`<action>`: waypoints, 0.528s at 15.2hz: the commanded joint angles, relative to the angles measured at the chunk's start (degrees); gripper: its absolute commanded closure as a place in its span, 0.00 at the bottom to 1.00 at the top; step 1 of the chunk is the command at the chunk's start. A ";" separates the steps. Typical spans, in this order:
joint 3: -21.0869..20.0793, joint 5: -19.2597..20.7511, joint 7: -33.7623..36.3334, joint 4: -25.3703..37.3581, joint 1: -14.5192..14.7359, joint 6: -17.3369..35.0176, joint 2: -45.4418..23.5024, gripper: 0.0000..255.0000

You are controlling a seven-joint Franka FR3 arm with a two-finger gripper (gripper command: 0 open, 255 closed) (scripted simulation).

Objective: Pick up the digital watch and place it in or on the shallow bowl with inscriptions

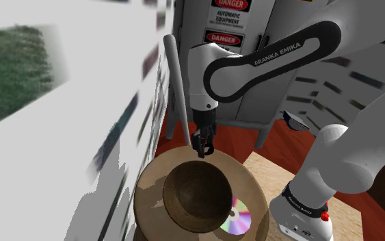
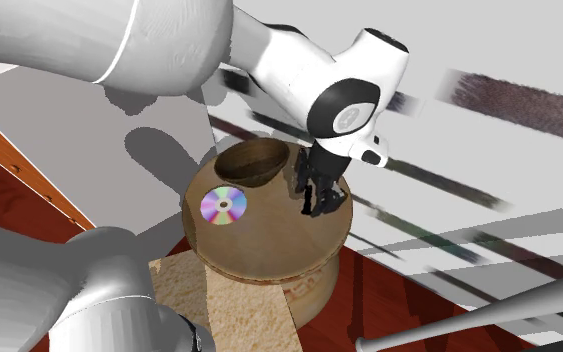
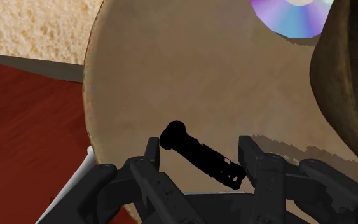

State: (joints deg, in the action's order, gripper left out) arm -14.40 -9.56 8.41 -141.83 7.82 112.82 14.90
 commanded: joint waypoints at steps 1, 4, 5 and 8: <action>0.08 -0.04 0.10 0.84 0.03 -1.67 0.81 1.00; 0.30 -0.04 0.16 2.20 0.02 -4.21 2.00 1.00; 0.37 -0.03 0.18 2.67 0.02 -5.05 2.36 1.00; 0.59 0.00 0.26 4.18 -0.01 -7.55 3.37 1.00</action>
State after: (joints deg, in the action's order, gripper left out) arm -13.88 -9.56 8.63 -138.12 7.81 106.09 17.94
